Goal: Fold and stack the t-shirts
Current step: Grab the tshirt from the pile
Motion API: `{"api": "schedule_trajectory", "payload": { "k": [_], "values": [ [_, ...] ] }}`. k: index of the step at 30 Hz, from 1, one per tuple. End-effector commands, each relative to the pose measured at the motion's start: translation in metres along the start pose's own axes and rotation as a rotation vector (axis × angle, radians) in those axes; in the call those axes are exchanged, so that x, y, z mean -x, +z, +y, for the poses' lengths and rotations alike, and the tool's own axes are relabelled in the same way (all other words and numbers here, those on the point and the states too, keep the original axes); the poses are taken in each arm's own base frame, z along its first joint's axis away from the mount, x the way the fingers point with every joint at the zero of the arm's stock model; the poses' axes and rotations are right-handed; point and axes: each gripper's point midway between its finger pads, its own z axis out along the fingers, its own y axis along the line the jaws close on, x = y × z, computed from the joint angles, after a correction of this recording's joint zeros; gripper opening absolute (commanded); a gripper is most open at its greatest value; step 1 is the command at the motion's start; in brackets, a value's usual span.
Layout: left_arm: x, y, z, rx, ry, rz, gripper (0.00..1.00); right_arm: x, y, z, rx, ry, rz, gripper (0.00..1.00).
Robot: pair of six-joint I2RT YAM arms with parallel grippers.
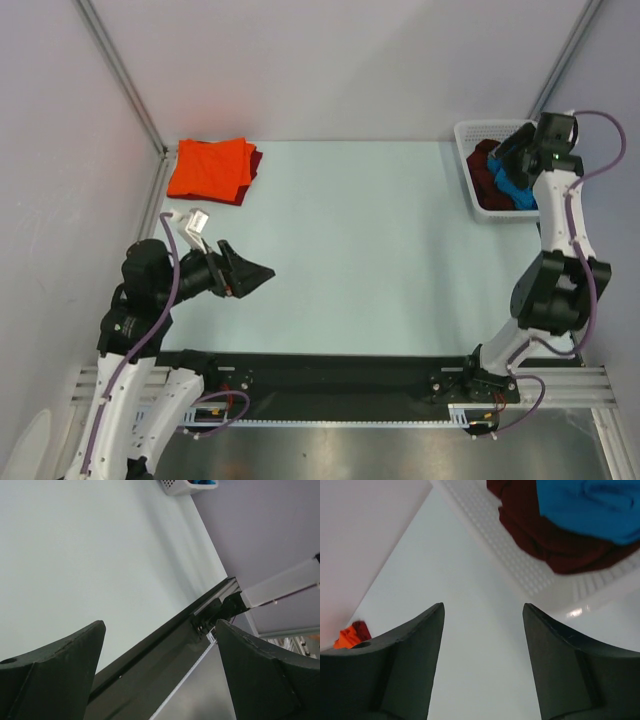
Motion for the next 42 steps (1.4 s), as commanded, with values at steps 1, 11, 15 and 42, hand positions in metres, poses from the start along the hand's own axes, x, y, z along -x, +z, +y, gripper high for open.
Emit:
{"api": "schedule_trajectory", "payload": {
  "k": [1,11,15,42],
  "values": [
    [-0.003,-0.012,-0.009,-0.018,0.09,0.023,0.97,0.059,0.022,0.005,-0.069,-0.085,-0.143,0.69],
    [-0.004,-0.01,0.011,0.08,0.11,0.056,0.89,0.113,0.095,-0.039,-0.424,-0.312,-0.14,0.52],
    [-0.002,-0.006,0.02,0.118,0.108,0.067,0.89,0.102,0.092,-0.057,-0.535,-0.348,-0.13,0.53],
    [-0.011,-0.002,0.026,0.11,0.114,0.079,0.91,0.192,-0.025,0.093,-0.169,-0.432,-0.613,0.0]
  ]
}}
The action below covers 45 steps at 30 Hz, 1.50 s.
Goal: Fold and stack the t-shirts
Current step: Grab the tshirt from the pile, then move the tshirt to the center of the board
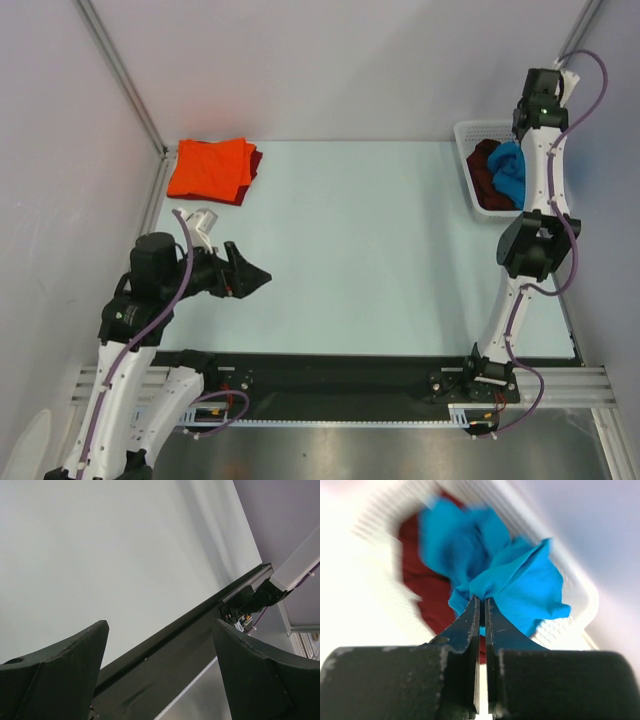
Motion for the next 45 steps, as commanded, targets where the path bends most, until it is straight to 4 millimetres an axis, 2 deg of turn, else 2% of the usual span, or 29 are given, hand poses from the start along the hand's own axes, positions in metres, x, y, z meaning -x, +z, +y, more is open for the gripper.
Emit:
{"api": "schedule_trajectory", "payload": {
  "k": [1,2,4,5,7,8,10,11,14,18,19,21,22,24,26,27,29,31,32,34,35,36,37,38,39,42,43,44,45],
  "values": [
    [0.002,-0.004,-0.005,-0.025,0.05,-0.039,0.9,0.146,-0.126,0.008,0.183,0.155,-0.458,0.0],
    [0.0,-0.004,-0.005,-0.03,0.05,-0.038,0.9,0.176,-0.158,0.0,0.197,0.21,-0.553,0.0],
    [-0.002,-0.006,-0.007,-0.035,0.056,-0.043,0.9,0.202,-0.2,0.0,0.24,0.265,-0.648,0.0],
    [-0.004,-0.007,-0.008,-0.038,0.057,-0.038,0.9,0.228,-0.244,-0.007,0.288,0.316,-0.764,0.0],
    [-0.005,-0.009,-0.01,-0.045,0.064,-0.039,0.9,0.246,-0.299,-0.005,0.345,0.344,-0.886,0.0],
    [-0.004,-0.012,-0.013,-0.05,0.069,-0.046,0.9,0.264,-0.345,-0.019,0.38,0.407,-1.002,0.0],
    [-0.004,-0.013,-0.015,-0.058,0.07,-0.05,0.9,0.271,-0.395,-0.021,0.435,0.454,-1.082,0.0],
    [-0.005,-0.014,-0.017,-0.065,0.072,-0.051,0.9,0.279,-0.427,-0.038,0.446,0.478,-1.152,0.0],
    [-0.007,-0.019,-0.022,-0.08,0.076,-0.053,0.9,0.28,-0.48,-0.052,0.511,0.517,-1.242,0.0],
    [-0.001,-0.026,-0.029,-0.083,0.077,-0.071,0.89,0.278,-0.541,-0.089,0.573,0.592,-1.348,0.0],
    [-0.001,-0.027,-0.03,-0.084,0.075,-0.069,0.89,0.278,-0.565,-0.113,0.597,0.643,-1.399,0.0],
    [0.003,-0.033,-0.036,-0.094,0.08,-0.078,0.89,0.276,-0.587,-0.131,0.656,0.71,-1.434,0.0],
    [0.002,-0.034,-0.037,-0.092,0.078,-0.073,0.89,0.273,-0.593,-0.131,0.689,0.692,-1.442,0.0],
    [0.007,-0.041,-0.042,-0.093,0.087,-0.091,0.89,0.271,-0.581,-0.112,0.725,0.662,-1.387,0.0],
    [0.013,-0.044,-0.048,-0.1,0.091,-0.108,0.89,0.263,-0.539,-0.08,0.676,0.562,-1.249,0.0],
    [0.015,-0.045,-0.049,-0.101,0.084,-0.111,0.89,0.259,-0.528,-0.073,0.665,0.524,-1.216,0.0],
    [0.02,-0.047,-0.053,-0.104,0.083,-0.111,0.89,0.251,-0.506,-0.083,0.607,0.502,-1.165,0.0],
    [0.021,-0.05,-0.054,-0.097,0.081,-0.113,0.89,0.248,-0.496,-0.113,0.542,0.553,-1.166,0.0],
    [0.02,-0.054,-0.057,-0.098,0.085,-0.117,0.89,0.239,-0.489,-0.125,0.518,0.555,-1.147,0.0],
    [0.018,-0.057,-0.057,-0.097,0.087,-0.111,0.89,0.227,-0.487,-0.123,0.538,0.526,-1.124,0.0],
    [0.018,-0.06,-0.059,-0.099,0.095,-0.112,0.89,0.216,-0.497,-0.126,0.59,0.549,-1.099,0.0],
    [0.016,-0.062,-0.059,-0.095,0.094,-0.108,0.89,0.202,-0.485,-0.099,0.678,0.487,-1.029,0.0],
    [0.017,-0.064,-0.06,-0.09,0.096,-0.112,0.89,0.192,-0.482,-0.086,0.737,0.464,-0.983,0.0],
    [0.02,-0.066,-0.062,-0.088,0.105,-0.121,0.89,0.172,-0.481,-0.058,0.829,0.438,-0.892,0.0],
    [0.022,-0.069,-0.064,-0.09,0.109,-0.128,0.89,0.146,-0.459,-0.027,0.861,0.393,-0.787,0.0],
    [0.034,-0.078,-0.069,-0.08,0.133,-0.181,0.89,0.087,-0.464,0.052,1.099,0.351,-0.579,0.0],
    [0.036,-0.08,-0.07,-0.072,0.14,-0.192,0.89,0.057,-0.449,0.086,1.131,0.319,-0.489,0.0],
    [0.041,-0.085,-0.07,-0.051,0.143,-0.218,0.89,0.028,-0.467,0.118,1.221,0.292,-0.408,0.0],
    [0.042,-0.088,-0.07,-0.04,0.145,-0.229,0.89,0.008,-0.473,0.14,1.267,0.282,-0.346,0.0]
  ]
}}
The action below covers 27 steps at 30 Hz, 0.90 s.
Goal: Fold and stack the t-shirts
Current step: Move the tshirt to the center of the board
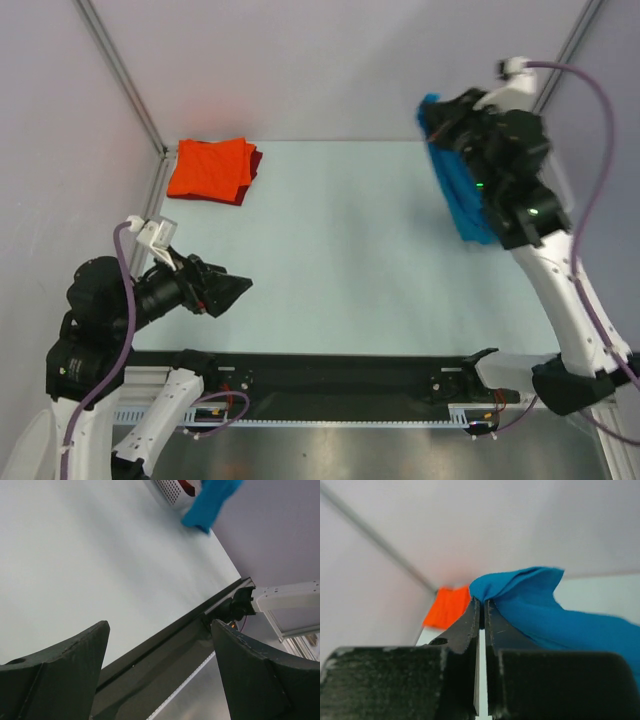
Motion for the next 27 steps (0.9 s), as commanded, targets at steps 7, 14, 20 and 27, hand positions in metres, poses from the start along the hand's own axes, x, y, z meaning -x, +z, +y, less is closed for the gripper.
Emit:
{"api": "schedule_trajectory", "payload": {
  "k": [7,14,20,27],
  "values": [
    [0.028,-0.037,0.005,0.168,0.041,-0.157,0.9,-0.296,-0.003,0.152,0.327,0.219,0.721,0.7],
    [0.029,-0.021,0.024,0.237,-0.062,-0.144,0.9,-0.295,0.007,0.07,0.178,0.091,0.824,0.84],
    [0.029,0.038,0.038,0.163,-0.189,-0.072,0.83,-0.326,0.01,-0.058,-0.036,-0.137,0.882,0.45],
    [0.016,0.127,0.109,0.429,-0.289,0.062,0.84,-0.38,0.046,-0.122,-0.132,-0.12,0.934,0.67]
  ]
}}
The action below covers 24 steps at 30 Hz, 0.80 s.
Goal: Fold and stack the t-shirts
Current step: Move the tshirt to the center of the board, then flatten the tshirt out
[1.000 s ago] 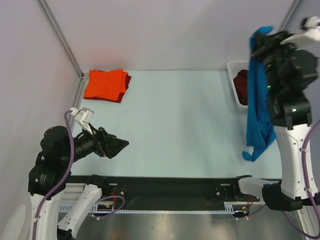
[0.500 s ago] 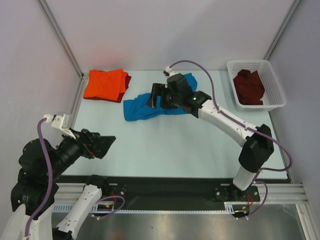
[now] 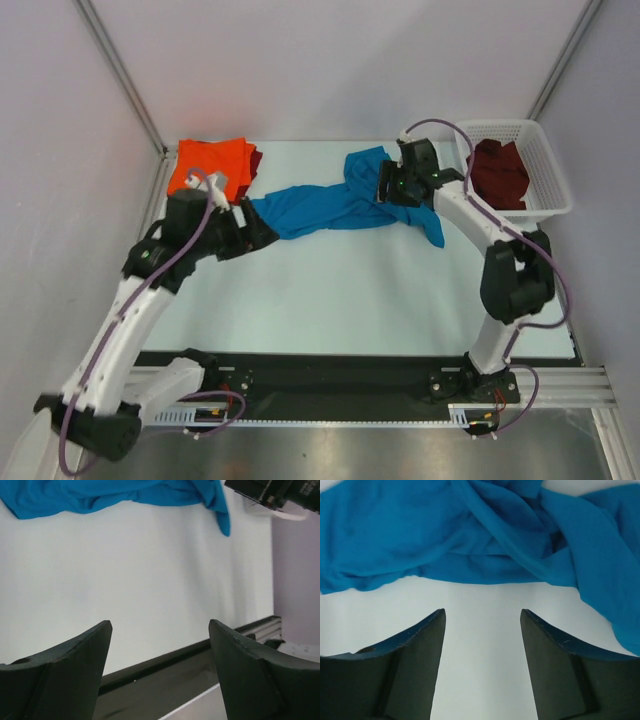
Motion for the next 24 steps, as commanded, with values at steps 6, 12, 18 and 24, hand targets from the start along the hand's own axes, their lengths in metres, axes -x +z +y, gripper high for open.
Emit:
{"api": "schedule_trajectory", "payload": {
  "k": [6,12,18,24],
  "values": [
    [0.055,0.123,0.037,0.315,-0.053,-0.061,0.83,-0.002,0.047,-0.031,-0.073,-0.08,0.103,0.71],
    [0.08,0.194,0.075,0.451,-0.035,-0.039,0.8,-0.011,0.065,-0.055,-0.135,-0.094,0.141,0.67],
    [0.069,0.238,0.115,0.486,-0.066,0.053,0.81,-0.015,0.08,-0.068,-0.181,-0.184,0.169,0.67],
    [0.052,0.27,0.136,0.483,-0.058,0.159,0.96,-0.017,0.1,-0.085,-0.246,-0.208,0.202,0.7]
  ]
}}
